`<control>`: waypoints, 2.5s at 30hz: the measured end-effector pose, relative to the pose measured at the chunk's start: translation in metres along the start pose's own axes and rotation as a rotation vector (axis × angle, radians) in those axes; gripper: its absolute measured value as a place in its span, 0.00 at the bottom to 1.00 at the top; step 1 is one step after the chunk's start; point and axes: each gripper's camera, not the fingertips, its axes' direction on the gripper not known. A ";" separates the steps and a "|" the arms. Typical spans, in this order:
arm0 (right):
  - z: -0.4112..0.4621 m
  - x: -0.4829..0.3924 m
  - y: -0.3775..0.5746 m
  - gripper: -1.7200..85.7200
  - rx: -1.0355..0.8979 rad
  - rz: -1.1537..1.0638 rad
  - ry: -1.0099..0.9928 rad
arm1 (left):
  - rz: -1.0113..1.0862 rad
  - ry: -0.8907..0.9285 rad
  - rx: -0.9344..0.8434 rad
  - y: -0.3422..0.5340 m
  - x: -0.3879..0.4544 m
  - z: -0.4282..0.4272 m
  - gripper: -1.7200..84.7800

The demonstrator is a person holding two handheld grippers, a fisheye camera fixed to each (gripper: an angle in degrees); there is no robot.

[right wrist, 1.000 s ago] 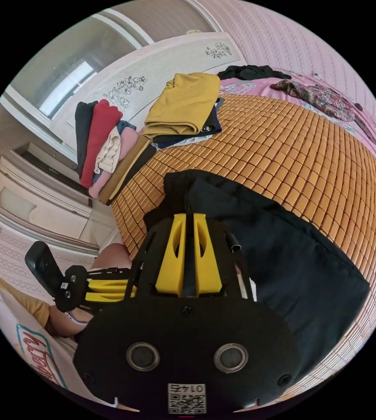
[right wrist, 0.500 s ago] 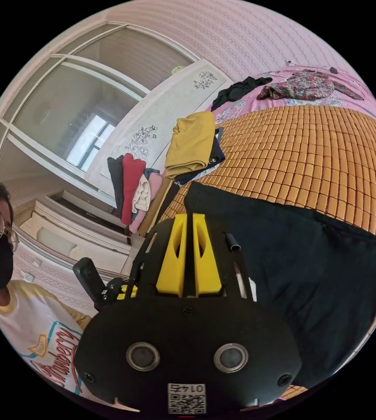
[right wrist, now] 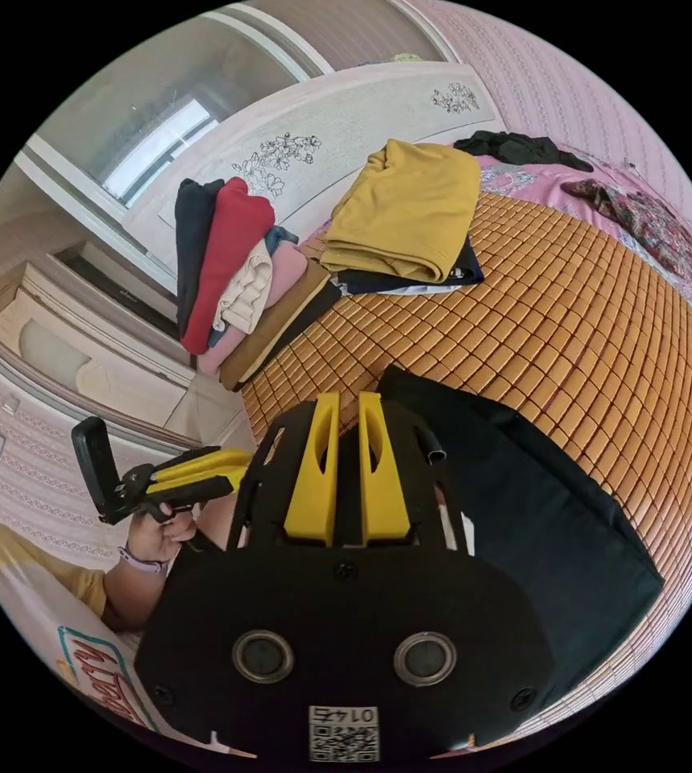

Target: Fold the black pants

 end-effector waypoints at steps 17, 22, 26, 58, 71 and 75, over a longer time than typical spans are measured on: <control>-0.007 0.047 0.118 0.02 -0.385 0.117 0.385 | 0.562 0.231 -0.409 0.033 0.176 0.159 0.01; -0.003 0.038 0.096 0.01 -0.430 0.057 0.391 | 0.620 0.156 -0.445 0.048 0.173 0.179 0.01; -0.017 0.026 0.034 0.01 -0.361 -0.032 0.388 | 0.613 0.204 -0.443 0.048 0.170 0.184 0.01; -0.062 0.067 -0.041 0.01 -0.308 -0.033 0.374 | 0.658 0.210 -0.345 0.085 0.179 0.196 0.01; -0.289 0.153 0.274 0.12 -0.020 0.648 0.218 | 0.807 0.443 -0.195 0.115 0.219 0.170 0.17; -0.294 0.177 0.315 0.09 -0.010 0.700 0.065 | 0.872 0.423 -0.243 0.125 0.248 0.179 0.20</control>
